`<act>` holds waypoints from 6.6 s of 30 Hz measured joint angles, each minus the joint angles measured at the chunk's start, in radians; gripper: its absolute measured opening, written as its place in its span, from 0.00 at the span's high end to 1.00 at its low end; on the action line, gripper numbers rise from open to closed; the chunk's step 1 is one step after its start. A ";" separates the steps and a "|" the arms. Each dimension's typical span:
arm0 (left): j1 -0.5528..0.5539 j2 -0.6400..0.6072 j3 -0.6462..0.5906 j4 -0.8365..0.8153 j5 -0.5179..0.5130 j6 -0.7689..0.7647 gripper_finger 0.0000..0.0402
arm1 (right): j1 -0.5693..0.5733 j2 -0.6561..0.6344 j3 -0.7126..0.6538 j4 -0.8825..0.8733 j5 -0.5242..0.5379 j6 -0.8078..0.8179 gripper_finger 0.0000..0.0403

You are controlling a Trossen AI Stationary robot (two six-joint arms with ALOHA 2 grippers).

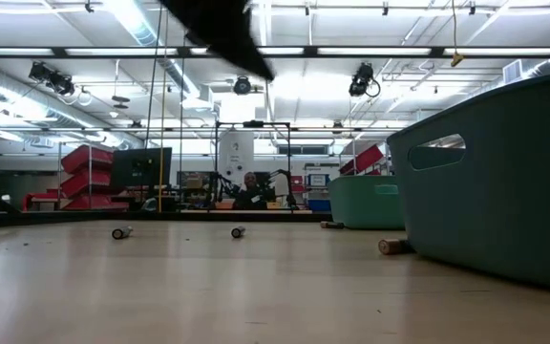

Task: Sort batteries
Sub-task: Put the black battery into the blue bin

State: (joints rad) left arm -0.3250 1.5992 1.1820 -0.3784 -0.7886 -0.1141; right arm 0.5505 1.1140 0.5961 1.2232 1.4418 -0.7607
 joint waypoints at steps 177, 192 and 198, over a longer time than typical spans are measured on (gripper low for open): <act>0.036 0.272 -0.516 0.702 0.015 -0.593 0.95 | -0.575 -0.006 0.418 -1.824 -0.686 0.949 0.61; 0.037 0.257 -0.516 0.711 0.099 -0.668 0.67 | -0.575 -0.006 0.418 -1.828 -0.686 0.942 0.61; 0.030 0.257 -0.519 0.751 0.102 -0.722 0.54 | -0.575 -0.006 0.418 -1.833 -0.686 0.942 0.61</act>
State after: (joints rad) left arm -0.2949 1.8565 0.6633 0.3727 -0.6864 -0.8365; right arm -0.0241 1.1076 1.0145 -0.6099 0.7563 0.1810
